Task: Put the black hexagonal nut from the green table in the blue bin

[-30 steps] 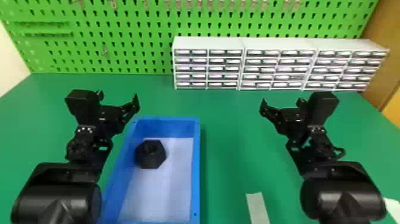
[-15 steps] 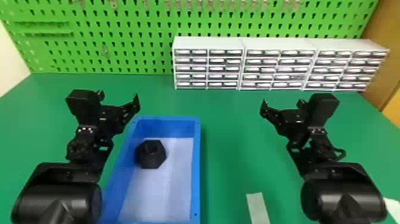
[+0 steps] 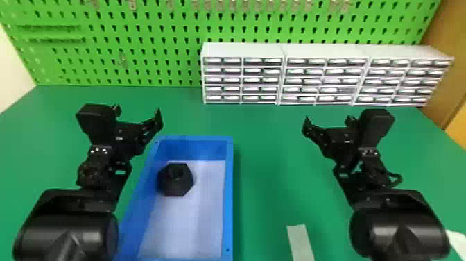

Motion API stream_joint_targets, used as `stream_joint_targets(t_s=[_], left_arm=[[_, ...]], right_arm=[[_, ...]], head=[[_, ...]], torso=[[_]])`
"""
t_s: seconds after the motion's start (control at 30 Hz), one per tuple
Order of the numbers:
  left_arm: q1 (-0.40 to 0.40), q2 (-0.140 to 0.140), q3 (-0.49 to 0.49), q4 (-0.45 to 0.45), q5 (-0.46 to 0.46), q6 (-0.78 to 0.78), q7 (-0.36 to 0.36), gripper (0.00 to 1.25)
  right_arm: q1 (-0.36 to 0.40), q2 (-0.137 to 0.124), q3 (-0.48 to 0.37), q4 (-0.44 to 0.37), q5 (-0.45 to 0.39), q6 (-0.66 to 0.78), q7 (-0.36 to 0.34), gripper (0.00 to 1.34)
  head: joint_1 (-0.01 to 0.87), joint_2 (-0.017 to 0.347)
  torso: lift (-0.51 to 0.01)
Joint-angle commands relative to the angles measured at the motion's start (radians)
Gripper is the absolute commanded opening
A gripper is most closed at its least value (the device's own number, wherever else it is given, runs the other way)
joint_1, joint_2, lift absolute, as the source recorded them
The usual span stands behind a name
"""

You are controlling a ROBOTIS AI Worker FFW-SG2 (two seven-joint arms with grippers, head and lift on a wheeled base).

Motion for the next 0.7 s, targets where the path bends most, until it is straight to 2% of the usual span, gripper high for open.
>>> stream_joint_targets(t_s=[0.0,0.67], left_arm=[[0.0,0.0,-0.003,0.0,0.0,0.002,0.0,1.01],[-0.006,0.0,-0.01,0.0,0.002,0.002,0.0,1.01]], right_arm=[[-0.001,0.0,-0.001,0.0,0.0,0.0,0.0,1.27],[-0.001,-0.001,0.002,0.0,0.0,0.0,0.0,1.27]], head=[[0.686,0.052],[0.686,0.052]], torso=[[-0.097],[-0.097]])
